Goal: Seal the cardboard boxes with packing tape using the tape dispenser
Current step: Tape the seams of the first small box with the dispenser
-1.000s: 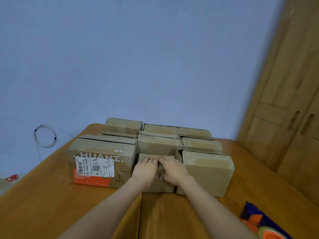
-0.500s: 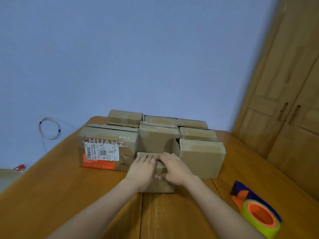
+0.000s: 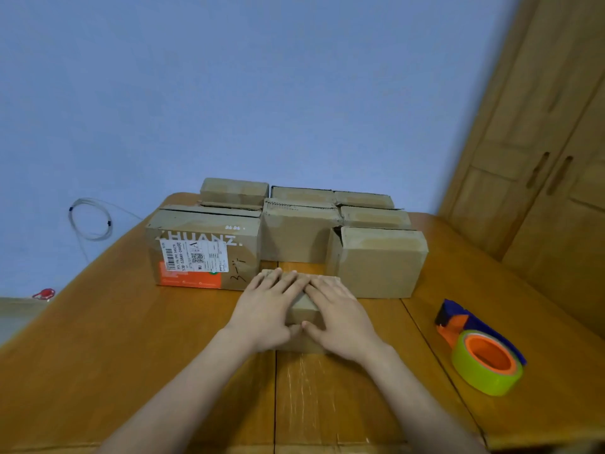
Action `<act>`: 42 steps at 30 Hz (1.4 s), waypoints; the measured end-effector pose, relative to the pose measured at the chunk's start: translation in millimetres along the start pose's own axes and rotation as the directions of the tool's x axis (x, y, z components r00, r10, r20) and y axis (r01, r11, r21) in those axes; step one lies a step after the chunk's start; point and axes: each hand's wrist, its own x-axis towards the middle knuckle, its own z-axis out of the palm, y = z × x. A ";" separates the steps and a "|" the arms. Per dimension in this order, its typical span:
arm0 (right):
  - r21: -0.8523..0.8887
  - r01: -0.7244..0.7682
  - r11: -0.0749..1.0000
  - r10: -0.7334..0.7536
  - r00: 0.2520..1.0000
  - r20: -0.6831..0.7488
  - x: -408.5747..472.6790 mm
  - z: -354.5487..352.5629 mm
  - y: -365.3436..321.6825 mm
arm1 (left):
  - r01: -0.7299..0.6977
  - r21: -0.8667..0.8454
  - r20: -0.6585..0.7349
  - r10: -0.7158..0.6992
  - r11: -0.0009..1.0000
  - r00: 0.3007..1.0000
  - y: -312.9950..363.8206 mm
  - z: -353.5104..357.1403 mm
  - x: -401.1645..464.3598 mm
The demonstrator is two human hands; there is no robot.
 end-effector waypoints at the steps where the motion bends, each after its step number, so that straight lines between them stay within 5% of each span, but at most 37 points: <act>1: 0.007 -0.014 1.000 0.014 1.000 -0.017 0.4 1.5 -1.3 | 0.013 -0.012 -0.009 -0.013 1.000 1.000 -0.7 1.7 1.1; 10: 0.149 -0.136 0.979 0.148 0.986 -0.077 -2.3 10.7 -7.4 | 0.072 -0.101 -0.052 -0.077 0.992 0.996 0.2 9.4 0.1; 17: 0.433 -0.230 0.872 0.232 0.972 0.050 -15.3 -21.0 8.2 | 0.084 -0.100 0.004 -0.084 0.991 0.996 -1.0 6.5 1.7; 22: 0.156 -0.436 0.886 0.438 0.899 0.024 -50.6 -60.4 84.8 | 0.072 -0.097 0.006 -0.071 0.993 0.997 -1.7 6.2 2.1; 30: -0.268 -0.697 0.665 0.740 0.565 0.365 -106.2 -71.9 176.6 | 0.095 -0.108 -0.019 -0.097 0.990 0.995 -2.4 9.4 2.6; 40: -0.166 -0.861 0.481 0.864 0.434 0.254 -108.8 -53.1 186.9 | 0.085 -0.126 -0.092 -0.097 0.988 0.991 9.1 12.5 4.8; 42: -0.063 -0.861 0.504 0.843 0.475 0.253 -102.5 -52.0 184.2 | 0.083 -0.126 -0.089 -0.095 0.989 0.992 13.7 12.6 6.7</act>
